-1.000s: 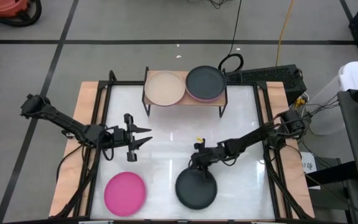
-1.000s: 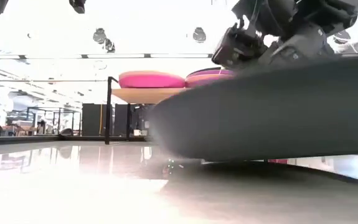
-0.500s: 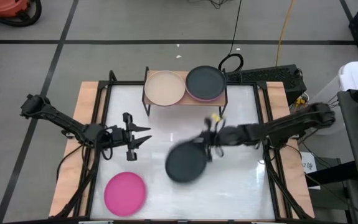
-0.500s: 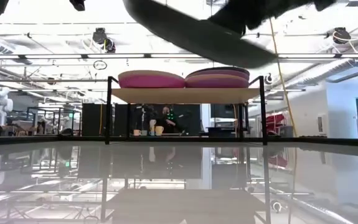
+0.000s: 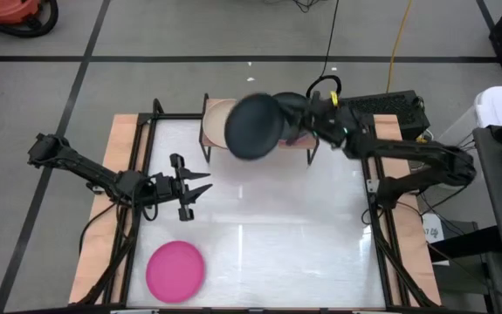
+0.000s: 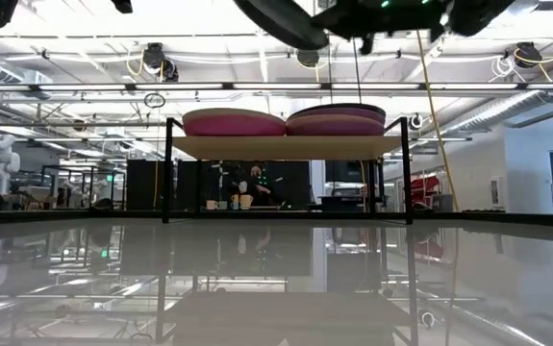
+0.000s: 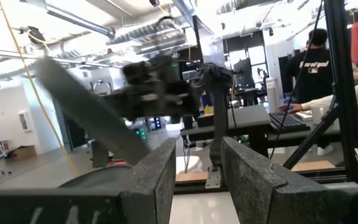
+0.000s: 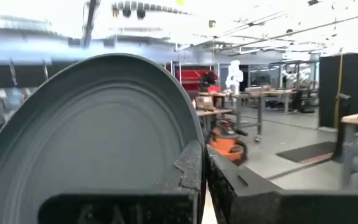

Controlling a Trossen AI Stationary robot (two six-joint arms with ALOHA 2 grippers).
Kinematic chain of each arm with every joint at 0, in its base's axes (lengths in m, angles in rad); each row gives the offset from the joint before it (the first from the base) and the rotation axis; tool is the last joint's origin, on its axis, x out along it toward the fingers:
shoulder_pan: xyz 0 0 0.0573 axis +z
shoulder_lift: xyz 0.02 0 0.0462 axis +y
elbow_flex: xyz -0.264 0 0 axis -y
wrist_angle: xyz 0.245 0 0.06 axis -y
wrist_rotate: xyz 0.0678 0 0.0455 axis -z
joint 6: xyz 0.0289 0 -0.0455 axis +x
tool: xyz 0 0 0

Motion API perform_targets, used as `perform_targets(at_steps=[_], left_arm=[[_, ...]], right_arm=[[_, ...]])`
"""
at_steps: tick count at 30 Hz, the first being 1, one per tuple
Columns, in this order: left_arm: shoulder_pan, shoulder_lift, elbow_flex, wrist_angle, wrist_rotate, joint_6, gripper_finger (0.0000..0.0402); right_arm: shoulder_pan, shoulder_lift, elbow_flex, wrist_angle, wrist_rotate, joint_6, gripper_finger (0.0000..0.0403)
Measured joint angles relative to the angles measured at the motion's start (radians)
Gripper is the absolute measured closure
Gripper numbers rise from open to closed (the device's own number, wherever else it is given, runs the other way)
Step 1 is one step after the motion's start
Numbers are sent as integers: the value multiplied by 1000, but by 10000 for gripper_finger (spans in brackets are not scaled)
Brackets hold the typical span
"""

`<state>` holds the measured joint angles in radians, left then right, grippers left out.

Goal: Place and stack plates onto a shelf
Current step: Stack the black plate on top of the brown plate on the shelf

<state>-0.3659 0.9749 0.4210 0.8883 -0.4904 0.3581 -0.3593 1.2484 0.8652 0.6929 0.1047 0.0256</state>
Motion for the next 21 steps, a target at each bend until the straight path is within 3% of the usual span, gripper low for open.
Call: perform_targets(at_steps=[4,9,13,21], left_arm=[[6,0,0,0,5,-1,266],[6,0,0,0,7,-1,266],[6,0,0,-4,7,-4,266],[6,0,0,-11,7,-13,266]], right_arm=[[-124,145,119,23,-124,107,403],[-171,329,303,-110,-248,143,403],[-172,435,380,-210,-237,105,403],[-192,512,387,-198,-179,117,389]])
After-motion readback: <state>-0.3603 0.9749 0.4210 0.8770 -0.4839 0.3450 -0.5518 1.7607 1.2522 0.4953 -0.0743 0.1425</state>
